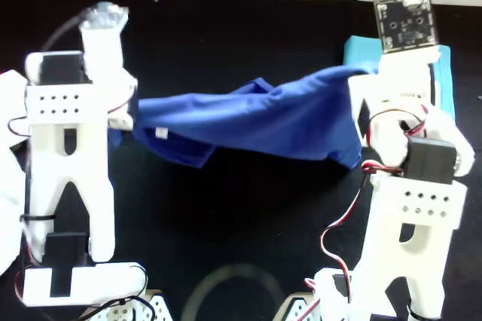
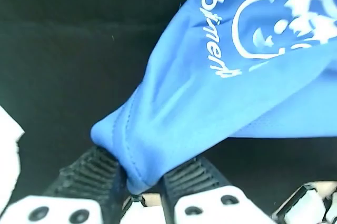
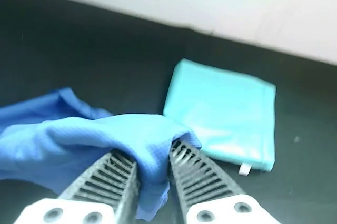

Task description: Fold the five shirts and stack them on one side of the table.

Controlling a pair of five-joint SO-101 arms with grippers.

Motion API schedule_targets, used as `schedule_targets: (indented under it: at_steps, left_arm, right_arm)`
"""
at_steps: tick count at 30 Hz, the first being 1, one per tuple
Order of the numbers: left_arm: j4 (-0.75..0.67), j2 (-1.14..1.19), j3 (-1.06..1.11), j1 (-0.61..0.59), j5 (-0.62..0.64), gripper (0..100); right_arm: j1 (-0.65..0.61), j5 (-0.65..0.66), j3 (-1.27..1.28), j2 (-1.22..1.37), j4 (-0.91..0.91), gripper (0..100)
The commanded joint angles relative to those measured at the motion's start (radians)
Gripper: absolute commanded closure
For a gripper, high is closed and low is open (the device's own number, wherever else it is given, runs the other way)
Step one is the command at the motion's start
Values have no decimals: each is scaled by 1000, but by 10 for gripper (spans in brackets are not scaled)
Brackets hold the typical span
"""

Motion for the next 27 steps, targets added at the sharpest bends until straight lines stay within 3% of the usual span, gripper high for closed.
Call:
schedule_targets:
  at_steps: [1, 14, 27]
  left_arm:
    - [49, -19, -205, -16, -5, 991]
    - [52, -188, -529, -18, -9, 991]
    - [54, -232, -414, -18, -8, 991]
  right_arm:
    - [1, 2, -160, -35, -22, 993]
    - [4, 5, -665, 97, -15, 993]
    - [1, 5, -1052, 165, 165, 993]
